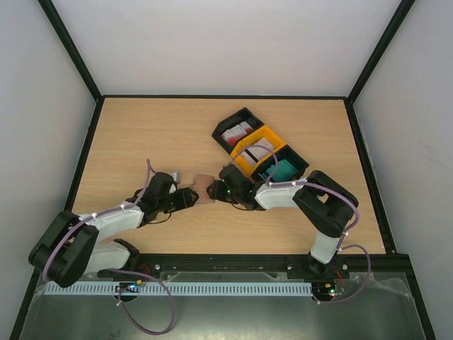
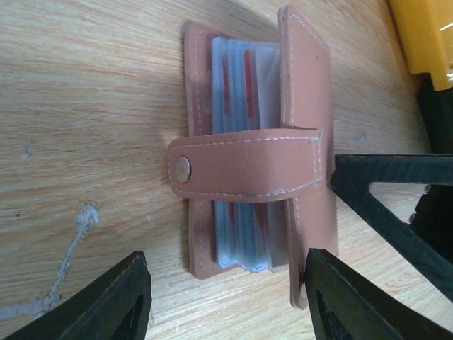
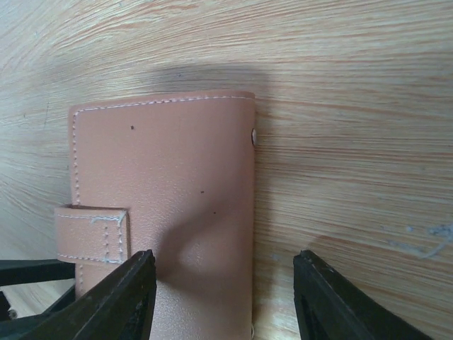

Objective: Put the credit cards into the card holder
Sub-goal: Close the card holder at the center of the board.

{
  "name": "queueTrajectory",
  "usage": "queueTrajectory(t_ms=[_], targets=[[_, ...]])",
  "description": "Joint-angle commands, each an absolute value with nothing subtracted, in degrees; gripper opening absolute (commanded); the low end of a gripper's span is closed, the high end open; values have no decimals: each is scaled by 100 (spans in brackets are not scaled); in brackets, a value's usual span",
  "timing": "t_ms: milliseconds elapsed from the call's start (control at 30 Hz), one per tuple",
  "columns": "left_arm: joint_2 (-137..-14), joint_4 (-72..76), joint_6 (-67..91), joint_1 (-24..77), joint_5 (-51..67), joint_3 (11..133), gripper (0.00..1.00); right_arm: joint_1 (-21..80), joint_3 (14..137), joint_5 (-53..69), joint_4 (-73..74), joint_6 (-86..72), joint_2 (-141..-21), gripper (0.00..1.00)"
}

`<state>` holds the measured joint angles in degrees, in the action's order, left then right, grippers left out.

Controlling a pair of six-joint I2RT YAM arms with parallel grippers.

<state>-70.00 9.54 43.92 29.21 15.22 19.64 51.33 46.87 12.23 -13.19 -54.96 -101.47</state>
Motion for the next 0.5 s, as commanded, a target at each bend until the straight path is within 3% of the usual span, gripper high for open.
queueTrajectory(t_ms=[0,333,467], targets=[[-7333,1317,4436,2900,1578,1977,61,5108,4631,1389,-1419,-5459,-10301,53],[-7874,1238,4437,2900,1250,2039,35,5102,4404,1768,-2060,-5568,-10446,51],[-7986,1220,4371,2900,1177,2014,30,5091,4195,2087,-2588,-5626,-10448,51]])
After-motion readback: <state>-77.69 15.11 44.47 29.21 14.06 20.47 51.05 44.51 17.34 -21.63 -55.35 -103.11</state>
